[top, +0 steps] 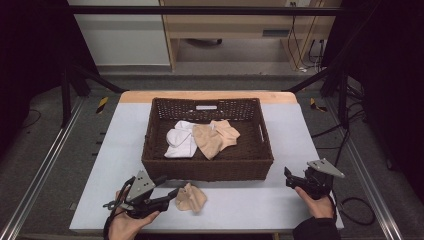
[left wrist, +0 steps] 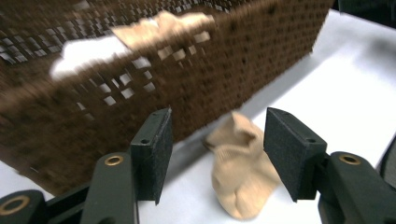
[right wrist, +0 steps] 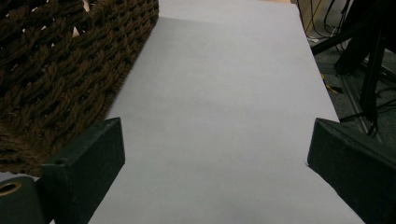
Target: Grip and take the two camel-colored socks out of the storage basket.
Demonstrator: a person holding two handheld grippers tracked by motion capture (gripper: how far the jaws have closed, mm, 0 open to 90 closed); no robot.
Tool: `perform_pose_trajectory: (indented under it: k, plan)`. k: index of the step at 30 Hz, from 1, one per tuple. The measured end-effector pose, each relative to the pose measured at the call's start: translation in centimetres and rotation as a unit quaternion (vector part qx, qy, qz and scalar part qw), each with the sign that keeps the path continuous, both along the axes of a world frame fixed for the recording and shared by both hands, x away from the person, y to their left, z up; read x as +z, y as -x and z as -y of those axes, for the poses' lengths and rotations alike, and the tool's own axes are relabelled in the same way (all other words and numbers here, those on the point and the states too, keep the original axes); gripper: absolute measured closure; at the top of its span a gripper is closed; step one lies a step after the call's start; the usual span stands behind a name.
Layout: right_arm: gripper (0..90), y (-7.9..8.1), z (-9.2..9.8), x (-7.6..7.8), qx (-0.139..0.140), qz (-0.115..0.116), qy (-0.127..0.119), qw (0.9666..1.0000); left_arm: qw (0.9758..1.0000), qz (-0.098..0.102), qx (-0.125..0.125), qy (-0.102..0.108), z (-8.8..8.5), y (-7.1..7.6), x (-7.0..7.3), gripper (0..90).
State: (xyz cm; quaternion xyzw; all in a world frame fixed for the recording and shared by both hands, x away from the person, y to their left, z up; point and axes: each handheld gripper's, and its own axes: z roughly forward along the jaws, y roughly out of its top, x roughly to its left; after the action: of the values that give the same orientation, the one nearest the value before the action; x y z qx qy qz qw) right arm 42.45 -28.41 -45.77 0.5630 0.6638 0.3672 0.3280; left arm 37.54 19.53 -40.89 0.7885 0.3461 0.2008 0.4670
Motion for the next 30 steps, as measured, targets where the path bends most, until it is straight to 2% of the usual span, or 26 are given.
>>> perform_pose_trajectory:
  k: [5,8,15,18,20,25,30]
  plan:
    - [4.4,0.0,0.0,0.0,0.003,-0.002,0.0,1.0,0.9999,0.013,0.002,0.005,0.0,-0.5,1.3,41.8]
    - [4.3,0.0,-0.1,0.0,0.005,-0.001,0.0,1.0,0.9999,0.009,0.001,0.012,0.2,-1.2,2.0,41.7]
    - [4.3,0.0,-0.1,0.0,0.007,0.0,0.0,1.0,0.999,0.03,0.009,0.031,1.3,-2.9,4.9,41.5]
    - [4.3,0.0,-0.1,0.0,0.007,0.001,-0.002,1.0,0.9985,0.04,0.012,0.035,2.0,-4.0,6.2,42.1]
    - [4.3,-0.1,-0.1,0.0,0.005,0.0,-0.004,1.0,0.9984,0.047,0.016,0.029,2.6,-4.7,7.0,42.1]
    - [4.3,0.0,0.0,0.0,0.005,0.001,-0.003,1.0,0.9981,0.052,0.024,0.022,3.8,-6.7,8.1,42.1]
    - [4.2,-0.1,0.0,0.0,0.005,0.002,-0.004,1.0,0.9972,0.054,0.037,0.036,4.7,-9.1,8.9,42.1]
